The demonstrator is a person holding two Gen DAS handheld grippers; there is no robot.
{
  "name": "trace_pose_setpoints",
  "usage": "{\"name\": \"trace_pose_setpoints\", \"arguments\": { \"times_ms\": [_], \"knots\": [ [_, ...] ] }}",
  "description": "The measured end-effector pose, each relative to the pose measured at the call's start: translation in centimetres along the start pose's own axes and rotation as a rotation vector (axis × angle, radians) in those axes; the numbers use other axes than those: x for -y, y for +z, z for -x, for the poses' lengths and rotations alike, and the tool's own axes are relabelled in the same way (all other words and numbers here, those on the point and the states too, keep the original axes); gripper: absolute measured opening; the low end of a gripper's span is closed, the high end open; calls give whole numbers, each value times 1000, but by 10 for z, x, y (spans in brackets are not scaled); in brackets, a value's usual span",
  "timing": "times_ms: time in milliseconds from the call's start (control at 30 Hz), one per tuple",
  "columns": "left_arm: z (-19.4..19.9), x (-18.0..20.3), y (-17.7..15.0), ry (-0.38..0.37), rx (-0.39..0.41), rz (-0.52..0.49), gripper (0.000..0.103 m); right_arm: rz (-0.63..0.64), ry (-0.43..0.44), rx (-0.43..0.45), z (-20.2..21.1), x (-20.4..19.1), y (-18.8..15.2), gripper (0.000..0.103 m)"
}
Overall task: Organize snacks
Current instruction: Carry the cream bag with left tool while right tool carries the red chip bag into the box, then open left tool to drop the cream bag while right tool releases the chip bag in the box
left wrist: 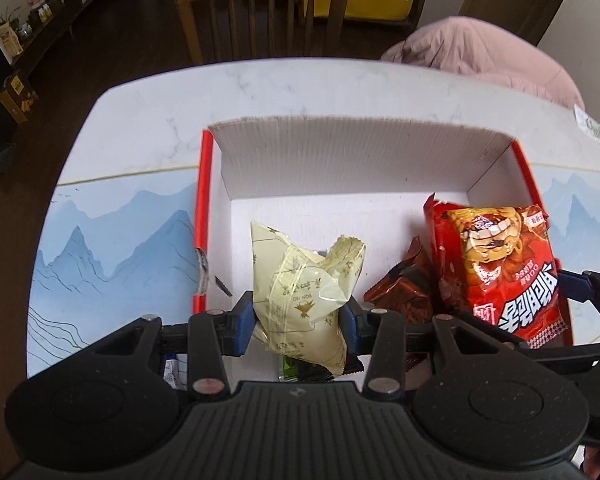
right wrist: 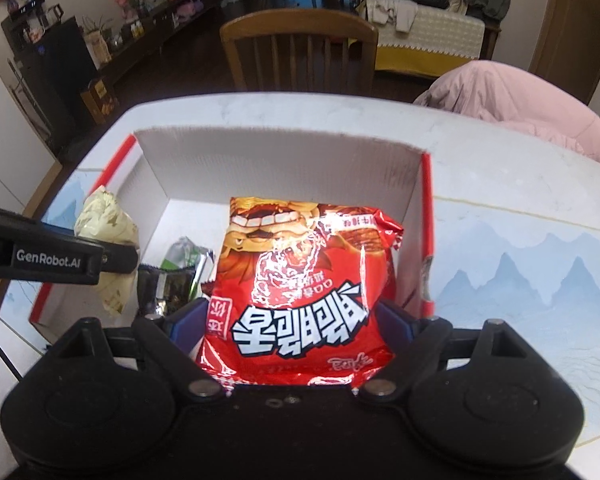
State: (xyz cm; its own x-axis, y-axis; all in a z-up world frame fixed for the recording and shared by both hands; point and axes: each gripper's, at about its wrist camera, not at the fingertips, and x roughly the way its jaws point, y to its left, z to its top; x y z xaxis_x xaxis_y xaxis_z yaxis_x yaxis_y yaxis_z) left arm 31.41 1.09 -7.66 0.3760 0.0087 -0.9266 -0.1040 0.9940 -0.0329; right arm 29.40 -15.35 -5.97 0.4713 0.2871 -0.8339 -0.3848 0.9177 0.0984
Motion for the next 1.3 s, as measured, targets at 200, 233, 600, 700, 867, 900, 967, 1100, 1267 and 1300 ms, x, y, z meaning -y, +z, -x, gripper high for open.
{"name": "trace_pose_setpoints", "arguments": {
  "times_ms": [200,233,600,700,867,900,967,1100,1267,1300],
  "knots": [
    [-21,7,-2,28,-47,-41,42,29,-8,-40,-16,-2,-5,88],
    [-24,7,-3,27,-56,-42,43,33,-10,-44,-18,-2,-6,88],
    [-33,9,-7,20,-63,-62,43,70,-32,-68,-28,-11,-8,89],
    [-30,9,-8,15,-54,-68,43,73,-43,-67,-28,-11,-9,89],
    [-24,5,-10,-2,-41,-54,48,50,-53,-48,-23,-8,-9,92],
    [-22,3,-11,-5,-38,-49,50,44,-48,-41,-21,-7,-9,93],
    [-18,1,-12,-15,-31,-39,53,30,-38,-29,-16,-4,-8,93],
    [-7,-5,-16,-38,-16,-19,54,11,-32,-8,-4,0,-9,93],
    [13,-10,-24,-57,12,-8,54,-18,-21,29,17,3,-11,94],
    [17,-11,-26,-64,18,-4,54,-23,-13,36,22,3,-12,95]
  ]
}}
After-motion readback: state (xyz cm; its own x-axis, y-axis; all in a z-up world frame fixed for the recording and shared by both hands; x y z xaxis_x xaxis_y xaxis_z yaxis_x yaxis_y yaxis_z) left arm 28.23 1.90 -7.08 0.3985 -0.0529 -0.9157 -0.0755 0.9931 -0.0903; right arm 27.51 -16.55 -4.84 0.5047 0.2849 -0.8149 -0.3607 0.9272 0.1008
